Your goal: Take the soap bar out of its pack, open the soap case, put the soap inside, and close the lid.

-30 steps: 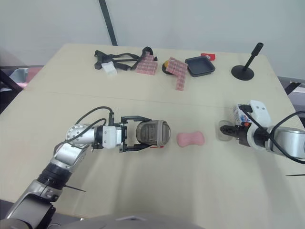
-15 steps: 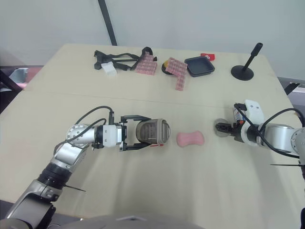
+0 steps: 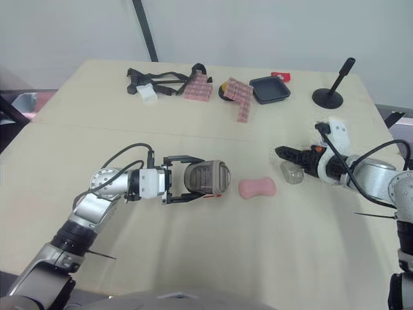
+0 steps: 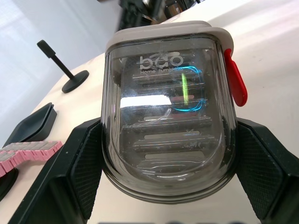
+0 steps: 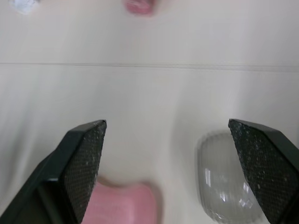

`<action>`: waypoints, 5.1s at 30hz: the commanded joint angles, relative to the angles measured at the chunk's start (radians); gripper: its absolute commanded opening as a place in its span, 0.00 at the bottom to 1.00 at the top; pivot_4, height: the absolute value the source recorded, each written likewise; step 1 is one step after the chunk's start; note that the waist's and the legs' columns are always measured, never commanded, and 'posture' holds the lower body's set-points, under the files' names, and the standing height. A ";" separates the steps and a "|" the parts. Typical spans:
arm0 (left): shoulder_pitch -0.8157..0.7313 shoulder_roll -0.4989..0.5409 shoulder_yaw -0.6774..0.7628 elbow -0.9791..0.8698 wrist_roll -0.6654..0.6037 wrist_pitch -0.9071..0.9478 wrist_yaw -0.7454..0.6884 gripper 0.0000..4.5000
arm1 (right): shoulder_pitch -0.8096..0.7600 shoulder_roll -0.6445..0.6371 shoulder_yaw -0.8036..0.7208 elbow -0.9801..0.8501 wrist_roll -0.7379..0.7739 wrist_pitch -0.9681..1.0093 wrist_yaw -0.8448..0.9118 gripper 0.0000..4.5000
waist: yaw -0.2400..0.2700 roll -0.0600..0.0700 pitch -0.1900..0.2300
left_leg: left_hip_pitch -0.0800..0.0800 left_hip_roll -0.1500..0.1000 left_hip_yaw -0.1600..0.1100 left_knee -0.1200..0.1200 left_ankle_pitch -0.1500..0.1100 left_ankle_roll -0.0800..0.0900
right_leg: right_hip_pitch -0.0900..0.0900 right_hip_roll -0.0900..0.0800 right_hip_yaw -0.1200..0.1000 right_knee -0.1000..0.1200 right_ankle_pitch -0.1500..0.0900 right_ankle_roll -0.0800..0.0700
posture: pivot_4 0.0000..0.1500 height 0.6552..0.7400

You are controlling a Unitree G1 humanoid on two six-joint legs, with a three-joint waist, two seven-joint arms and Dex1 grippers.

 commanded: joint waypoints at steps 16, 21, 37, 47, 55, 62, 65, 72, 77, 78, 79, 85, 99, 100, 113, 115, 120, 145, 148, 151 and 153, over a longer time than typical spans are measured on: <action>-0.082 0.033 0.011 0.017 -0.042 0.228 -0.070 0.77 | 0.586 0.055 -0.007 -0.057 -0.828 -1.113 1.088 1.00 | -0.017 -0.001 0.000 | 0.000 0.003 0.001 0.002 -0.004 0.010 | -0.001 -0.003 0.000 0.002 -0.003 -0.004 | 1.00 1.00; -0.130 0.062 -0.005 0.012 -0.023 0.371 -0.115 0.77 | 0.597 0.083 -0.018 -0.006 -0.835 -1.166 1.129 1.00 | -0.025 -0.001 0.000 | 0.000 0.003 0.001 0.003 -0.004 0.013 | -0.002 -0.004 0.000 0.005 -0.004 -0.006 | 1.00 1.00; -0.281 0.122 -0.155 -0.184 0.110 0.745 -0.176 0.77 | 0.594 0.135 -0.019 -0.062 -0.769 -1.067 1.080 1.00 | -0.028 0.000 0.000 | 0.001 0.002 0.001 0.005 -0.003 0.017 | -0.005 -0.006 -0.001 0.007 -0.004 -0.007 | 1.00 1.00; -0.331 0.118 -0.208 -0.174 0.196 0.804 -0.166 0.77 | 0.606 0.171 0.018 -0.066 -0.805 -1.119 1.121 1.00 | -0.029 0.000 0.000 | 0.000 0.002 0.001 0.005 -0.003 0.017 | -0.005 -0.006 -0.001 0.007 -0.006 -0.009 | 1.00 1.00; -0.378 0.089 -0.245 -0.187 0.216 0.862 -0.173 0.77 | 0.597 0.181 0.027 -0.063 -0.821 -1.118 1.104 1.00 | -0.031 0.000 0.000 | -0.001 0.001 0.001 0.005 -0.003 0.017 | -0.005 -0.006 -0.001 0.007 -0.006 -0.010 | 1.00 1.00; -0.413 0.085 -0.263 -0.167 0.244 0.875 -0.176 0.77 | 0.587 0.189 0.027 -0.046 -0.831 -1.124 1.106 1.00 | -0.029 0.000 0.000 | -0.001 0.001 0.001 0.004 -0.003 0.017 | -0.005 -0.006 -0.001 0.008 -0.006 -0.010 | 1.00 1.00; -0.421 0.084 -0.265 -0.168 0.240 0.885 -0.182 0.77 | 0.587 0.192 0.026 -0.043 -0.834 -1.125 1.108 1.00 | -0.028 0.000 0.000 | -0.001 0.001 0.001 0.005 -0.003 0.017 | -0.005 -0.006 -0.001 0.008 -0.006 -0.010 | 1.00 1.00; -0.429 0.095 -0.267 -0.169 0.236 0.897 -0.201 0.77 | 0.582 0.193 0.024 -0.046 -0.840 -1.121 1.102 1.00 | -0.029 0.000 0.000 | -0.001 0.001 0.001 0.004 -0.003 0.017 | -0.005 -0.006 -0.001 0.008 -0.006 -0.010 | 1.00 1.00; -0.419 0.116 -0.263 -0.149 0.249 0.857 -0.206 0.77 | 0.580 0.188 0.022 -0.049 -0.843 -1.117 1.100 1.00 | -0.029 0.000 0.000 | -0.001 0.001 0.001 0.004 -0.003 0.017 | -0.005 -0.006 -0.001 0.008 -0.006 -0.010 | 1.00 1.00; -0.419 0.118 -0.260 -0.142 0.252 0.847 -0.201 0.77 | 0.580 0.188 0.021 -0.049 -0.844 -1.117 1.100 1.00 | -0.029 0.000 0.000 | -0.001 0.001 0.001 0.004 -0.003 0.017 | -0.005 -0.006 -0.001 0.008 -0.006 -0.010 | 1.00 1.00; -0.417 0.122 -0.254 -0.136 0.249 0.843 -0.200 0.77 | 0.579 0.186 0.020 -0.049 -0.844 -1.116 1.099 1.00 | -0.028 0.000 0.000 | -0.001 0.001 0.001 0.004 -0.003 0.017 | -0.005 -0.006 -0.001 0.008 -0.006 -0.010 | 1.00 1.00; -0.410 0.153 -0.236 -0.101 0.244 0.793 -0.209 0.77 | 0.579 0.180 0.018 -0.043 -0.845 -1.115 1.103 1.00 | -0.028 0.000 0.000 | -0.001 0.001 0.001 0.004 -0.003 0.017 | -0.005 -0.006 -0.001 0.008 -0.006 -0.010 | 1.00 1.00; -0.385 0.243 -0.196 -0.014 0.228 0.655 -0.263 0.77 | 0.558 0.177 0.025 -0.011 -0.855 -1.127 1.124 1.00 | -0.030 0.000 0.000 | 0.000 0.001 0.001 0.004 -0.003 0.017 | -0.005 -0.007 -0.001 0.008 -0.006 -0.010 | 1.00 1.00; -0.382 0.246 -0.193 -0.011 0.226 0.651 -0.266 0.77 | 0.557 0.177 0.025 -0.010 -0.856 -1.127 1.125 1.00 | -0.030 0.000 0.000 | 0.000 0.001 0.001 0.004 -0.003 0.017 | -0.005 -0.007 -0.001 0.008 -0.006 -0.010 | 1.00 1.00; -0.355 0.242 -0.189 0.039 0.239 0.585 -0.267 0.77 | 0.555 0.181 0.025 0.000 -0.862 -1.132 1.127 1.00 | -0.031 0.000 0.000 | 0.000 0.001 0.001 0.004 -0.003 0.017 | -0.005 -0.007 -0.001 0.008 -0.006 -0.010 | 1.00 1.00; -0.356 0.242 -0.188 0.057 0.244 0.564 -0.267 0.77 | 0.554 0.180 0.025 0.000 -0.864 -1.131 1.127 1.00 | -0.032 0.000 0.000 | 0.000 0.001 0.001 0.004 -0.003 0.017 | -0.005 -0.007 -0.001 0.008 -0.006 -0.010 | 1.00 1.00; -0.355 0.242 -0.175 0.073 0.233 0.551 -0.277 0.99 | 0.556 0.179 0.027 -0.010 -0.866 -1.125 1.123 1.00 | -0.033 0.000 0.000 | 0.000 0.001 0.001 0.004 -0.003 0.017 | -0.005 -0.007 -0.001 0.008 -0.006 -0.010 | 1.00 1.00; -0.083 0.202 0.230 -0.216 -0.284 0.767 -0.263 1.00 | 0.425 0.025 0.041 -0.109 -0.869 -0.917 1.081 1.00 | -0.039 0.000 0.000 | -0.001 0.001 0.002 0.004 -0.003 0.017 | -0.006 -0.006 0.000 0.008 -0.006 -0.011 | 1.00 1.00; 0.043 0.224 0.282 -0.281 -0.322 0.781 -0.237 1.00 | 0.372 -0.042 0.068 -0.132 -0.888 -0.851 1.080 1.00 | -0.038 0.000 0.000 | -0.001 0.002 0.002 0.003 -0.003 0.017 | -0.006 -0.005 -0.001 0.008 -0.006 -0.011 | 1.00 1.00; 0.169 0.242 0.327 -0.323 -0.336 0.760 -0.223 1.00 | 0.293 -0.091 0.113 -0.139 -0.910 -0.796 1.082 1.00 | -0.037 0.000 0.001 | 0.001 0.002 0.001 0.003 -0.003 0.017 | -0.006 -0.005 -0.002 0.007 -0.006 -0.010 | 1.00 1.00; 0.256 0.243 0.361 -0.344 -0.343 0.735 -0.214 1.00 | 0.225 -0.119 0.168 -0.137 -0.931 -0.771 1.104 1.00 | -0.043 0.000 0.000 | 0.001 0.001 0.002 0.003 -0.003 0.017 | -0.006 -0.006 -0.001 0.007 -0.006 -0.011 | 1.00 1.00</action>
